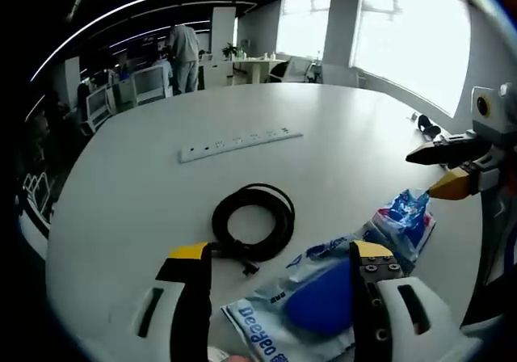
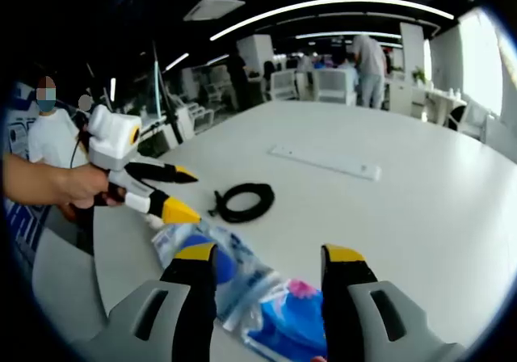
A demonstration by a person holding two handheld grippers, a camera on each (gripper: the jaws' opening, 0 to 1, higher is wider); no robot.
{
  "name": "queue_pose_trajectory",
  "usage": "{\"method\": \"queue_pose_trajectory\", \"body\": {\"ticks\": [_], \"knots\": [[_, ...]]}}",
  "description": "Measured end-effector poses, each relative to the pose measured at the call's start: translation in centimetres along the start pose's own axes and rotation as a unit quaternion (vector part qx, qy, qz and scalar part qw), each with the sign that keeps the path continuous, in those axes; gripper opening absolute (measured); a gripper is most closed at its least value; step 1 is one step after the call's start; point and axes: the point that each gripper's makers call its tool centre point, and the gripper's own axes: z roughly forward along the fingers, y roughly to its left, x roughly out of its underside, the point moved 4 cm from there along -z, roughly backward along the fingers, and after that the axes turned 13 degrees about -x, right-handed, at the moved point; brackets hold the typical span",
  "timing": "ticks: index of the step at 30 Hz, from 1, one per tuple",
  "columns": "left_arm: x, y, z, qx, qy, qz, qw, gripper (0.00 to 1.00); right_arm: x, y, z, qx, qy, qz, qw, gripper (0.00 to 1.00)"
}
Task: Arrange the tabletop items into an orderly group along one side of the table until the central work area is clear of visible clutter.
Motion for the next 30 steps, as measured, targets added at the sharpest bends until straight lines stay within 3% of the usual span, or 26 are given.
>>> {"method": "queue_pose_trajectory", "body": {"ticks": [30], "knots": [[0.7, 2.3, 1.3, -0.008, 0.014, -0.005, 0.9999, 0.62, 0.1, 0.6, 4.6, -0.018, 0.009, 0.013, 0.9997, 0.46]]}}
